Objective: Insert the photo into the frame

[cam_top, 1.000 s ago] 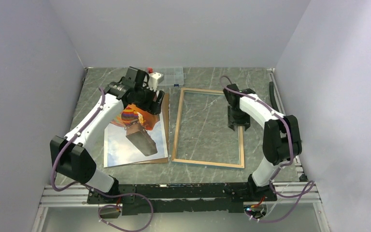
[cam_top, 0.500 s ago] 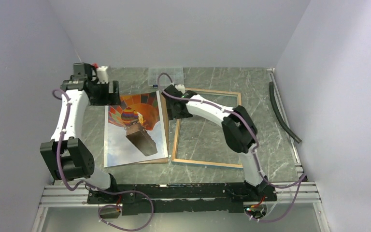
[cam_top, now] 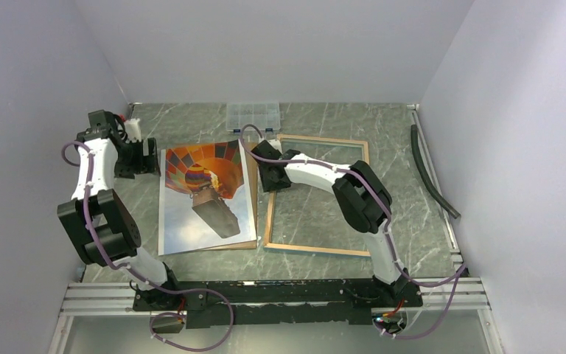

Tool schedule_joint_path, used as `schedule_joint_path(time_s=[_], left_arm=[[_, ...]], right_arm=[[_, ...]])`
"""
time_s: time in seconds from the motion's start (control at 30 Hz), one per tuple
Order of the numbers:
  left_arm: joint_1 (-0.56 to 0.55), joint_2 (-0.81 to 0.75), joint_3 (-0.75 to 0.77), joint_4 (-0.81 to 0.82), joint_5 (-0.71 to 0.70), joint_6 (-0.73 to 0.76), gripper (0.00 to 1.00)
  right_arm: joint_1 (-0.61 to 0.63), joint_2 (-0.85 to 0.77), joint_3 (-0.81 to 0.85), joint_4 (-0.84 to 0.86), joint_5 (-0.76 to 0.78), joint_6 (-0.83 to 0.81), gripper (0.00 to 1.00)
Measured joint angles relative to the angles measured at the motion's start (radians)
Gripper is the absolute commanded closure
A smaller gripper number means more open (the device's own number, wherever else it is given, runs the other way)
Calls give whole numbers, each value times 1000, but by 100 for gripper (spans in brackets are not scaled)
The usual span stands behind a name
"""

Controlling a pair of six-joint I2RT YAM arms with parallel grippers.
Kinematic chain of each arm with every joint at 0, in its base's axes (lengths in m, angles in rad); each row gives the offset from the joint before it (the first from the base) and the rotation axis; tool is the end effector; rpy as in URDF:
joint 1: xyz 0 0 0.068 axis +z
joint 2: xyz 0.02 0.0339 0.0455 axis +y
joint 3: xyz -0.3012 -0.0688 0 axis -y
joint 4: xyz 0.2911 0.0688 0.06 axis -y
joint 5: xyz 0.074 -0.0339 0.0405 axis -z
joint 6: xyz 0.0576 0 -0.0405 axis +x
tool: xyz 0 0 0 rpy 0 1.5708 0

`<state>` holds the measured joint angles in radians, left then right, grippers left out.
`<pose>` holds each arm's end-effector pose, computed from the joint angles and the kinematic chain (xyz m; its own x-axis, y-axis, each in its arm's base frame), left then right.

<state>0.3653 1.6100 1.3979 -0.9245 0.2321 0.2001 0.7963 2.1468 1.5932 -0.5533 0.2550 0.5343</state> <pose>0.3631 0.1247 0.2939 -0.8816 -0.1301 -0.4538 -0.0837 0.9891 -0.1209 0.3749 0.3624 0.1481 -0.8503 -0.1644 -0.4999 -0.2088 0.9774 0.0337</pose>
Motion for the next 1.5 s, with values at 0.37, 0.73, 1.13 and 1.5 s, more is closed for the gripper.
schedule_joint_path(time_s=[0.37, 0.73, 1.13, 1.5], left_arm=[[2, 52, -99, 69, -65, 51, 21], [14, 108, -102, 124, -104, 73, 28], [14, 154, -102, 213, -187, 101, 41], [14, 280, -119, 297, -238, 92, 50]], right_arm=[[2, -37, -66, 58, -31, -122, 59], [4, -87, -132, 51, -29, -195, 43], [3, -87, 116, -27, -97, -158, 0], [-37, 167, 461, 18, -272, -94, 3]])
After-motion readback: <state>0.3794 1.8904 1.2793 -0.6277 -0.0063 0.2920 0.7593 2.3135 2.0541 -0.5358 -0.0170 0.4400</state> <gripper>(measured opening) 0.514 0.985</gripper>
